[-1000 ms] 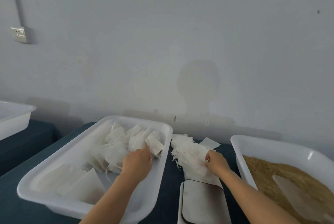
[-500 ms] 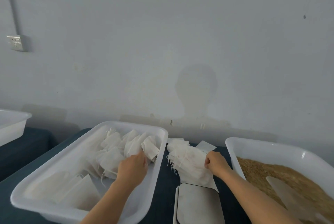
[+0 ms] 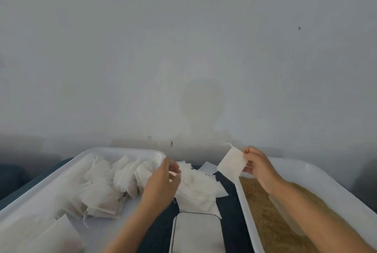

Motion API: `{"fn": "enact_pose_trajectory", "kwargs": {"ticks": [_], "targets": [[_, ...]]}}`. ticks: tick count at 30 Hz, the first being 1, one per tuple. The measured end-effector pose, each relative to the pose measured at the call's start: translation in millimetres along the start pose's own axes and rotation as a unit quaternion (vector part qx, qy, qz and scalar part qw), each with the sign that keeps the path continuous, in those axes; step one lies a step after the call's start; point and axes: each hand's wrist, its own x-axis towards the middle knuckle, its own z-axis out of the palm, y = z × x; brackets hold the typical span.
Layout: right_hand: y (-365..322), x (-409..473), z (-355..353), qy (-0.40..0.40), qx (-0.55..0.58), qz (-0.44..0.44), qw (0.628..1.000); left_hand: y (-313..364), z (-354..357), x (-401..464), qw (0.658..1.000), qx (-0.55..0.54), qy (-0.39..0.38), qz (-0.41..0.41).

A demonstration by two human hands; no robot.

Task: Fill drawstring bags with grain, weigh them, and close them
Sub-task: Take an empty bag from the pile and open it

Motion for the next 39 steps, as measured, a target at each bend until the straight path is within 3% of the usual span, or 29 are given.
{"fn": "enact_pose_trajectory", "kwargs": {"ticks": [3, 6, 10, 12, 15, 17, 19, 20, 22, 24, 27, 30, 34, 39], "targets": [[-4.6, -25.3, -34.8, -0.015, 0.171, 0.025, 0.985, 41.3, 50.9, -2.1, 0.975, -0.172, -0.126, -0.061], [-0.1, -50.6, -66.5, -0.004, 0.260, 0.056, 0.964, 73.4, 96.3, -9.3, 0.915, -0.316, -0.224, -0.114], [14.5, -71.2, -98.0, 0.038, 0.302, 0.091, 0.948, 96.6, 141.2, -14.3, 0.866, -0.384, -0.284, -0.150], [22.0, -78.1, -110.1, 0.061, 0.265, 0.109, 0.956, 102.6, 156.3, -15.2, 0.850, -0.408, -0.295, -0.153], [36.7, -80.2, -119.2, 0.118, 0.176, 0.143, 0.967, 107.3, 174.1, -16.1, 0.857, -0.398, -0.297, -0.139], [45.6, -80.1, -119.0, 0.165, -0.011, 0.122, 0.979, 109.0, 184.1, -17.3, 0.864, -0.392, -0.284, -0.141], [53.9, -80.2, -117.2, 0.211, -0.225, 0.060, 0.949, 108.9, 191.4, -18.9, 0.883, -0.366, -0.262, -0.134], [53.3, -80.7, -115.2, 0.231, -0.259, 0.026, 0.937, 108.1, 194.2, -19.2, 0.892, -0.351, -0.257, -0.124], [53.2, -81.3, -112.7, 0.217, -0.250, -0.017, 0.943, 106.7, 197.5, -20.2, 0.904, -0.325, -0.261, -0.096], [51.9, -83.1, -107.5, 0.136, -0.173, -0.007, 0.975, 106.3, 198.7, -20.7, 0.908, -0.305, -0.281, -0.060], [49.9, -85.5, -100.0, 0.048, -0.098, 0.043, 0.993, 108.2, 196.6, -23.8, 0.881, -0.330, -0.338, -0.035], [47.7, -85.5, -100.2, 0.028, -0.048, 0.047, 0.997, 108.7, 193.4, -25.2, 0.860, -0.367, -0.353, -0.039], [49.8, -86.4, -100.8, 0.033, -0.078, 0.047, 0.995, 108.3, 195.2, -25.8, 0.878, -0.338, -0.338, -0.013], [51.1, -87.1, -102.9, 0.024, -0.084, 0.043, 0.995, 106.2, 196.5, -26.0, 0.872, -0.350, -0.341, -0.018]]}}
